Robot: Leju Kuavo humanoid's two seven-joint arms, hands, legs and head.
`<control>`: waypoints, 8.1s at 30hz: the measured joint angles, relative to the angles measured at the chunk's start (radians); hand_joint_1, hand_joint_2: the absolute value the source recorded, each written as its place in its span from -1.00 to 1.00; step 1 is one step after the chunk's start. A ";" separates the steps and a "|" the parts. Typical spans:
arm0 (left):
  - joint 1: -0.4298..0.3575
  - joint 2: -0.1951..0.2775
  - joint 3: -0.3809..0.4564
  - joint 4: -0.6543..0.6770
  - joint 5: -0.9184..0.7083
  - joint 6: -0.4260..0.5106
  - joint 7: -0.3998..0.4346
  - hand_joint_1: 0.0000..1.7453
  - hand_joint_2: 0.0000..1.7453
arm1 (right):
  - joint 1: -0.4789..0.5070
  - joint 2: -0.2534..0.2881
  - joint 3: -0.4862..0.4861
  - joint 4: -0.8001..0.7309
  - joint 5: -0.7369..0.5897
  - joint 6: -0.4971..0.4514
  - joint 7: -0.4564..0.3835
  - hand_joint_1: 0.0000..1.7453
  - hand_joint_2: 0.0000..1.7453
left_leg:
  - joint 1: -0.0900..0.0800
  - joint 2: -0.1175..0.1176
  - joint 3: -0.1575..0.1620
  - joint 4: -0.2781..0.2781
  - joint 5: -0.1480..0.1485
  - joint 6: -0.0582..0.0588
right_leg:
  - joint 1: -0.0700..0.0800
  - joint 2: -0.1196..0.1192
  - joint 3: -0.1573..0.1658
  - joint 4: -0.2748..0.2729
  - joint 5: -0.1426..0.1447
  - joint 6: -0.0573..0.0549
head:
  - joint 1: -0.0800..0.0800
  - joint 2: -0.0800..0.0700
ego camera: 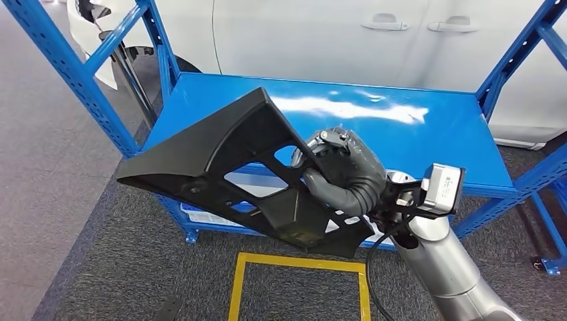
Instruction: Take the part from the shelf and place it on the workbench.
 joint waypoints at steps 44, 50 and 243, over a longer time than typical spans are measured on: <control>0.007 0.000 0.002 0.000 0.017 0.022 -0.003 -1.00 1.00 | 0.001 -0.027 -0.059 0.020 -0.030 0.002 -0.066 1.00 1.00 | 0.002 -0.004 0.093 -0.029 -0.051 0.011 | 0.003 -0.005 -0.097 0.021 0.086 0.026 | 0.000 0.000; 0.009 0.007 0.006 0.000 0.015 0.027 -0.001 -1.00 1.00 | 0.043 -0.039 -0.101 0.028 -0.033 0.029 -0.091 1.00 1.00 | 0.005 0.002 0.015 -0.033 0.022 0.036 | -0.006 0.002 -0.177 0.280 -0.119 0.051 | 0.000 0.000; 0.055 0.024 0.019 -0.009 0.014 0.043 -0.021 -1.00 1.00 | 0.415 0.058 -0.404 -0.181 0.106 0.039 -0.059 1.00 1.00 | -0.009 0.093 0.072 -0.039 -0.037 0.008 | 0.014 -0.034 -0.042 0.018 0.007 -0.003 | 0.000 0.000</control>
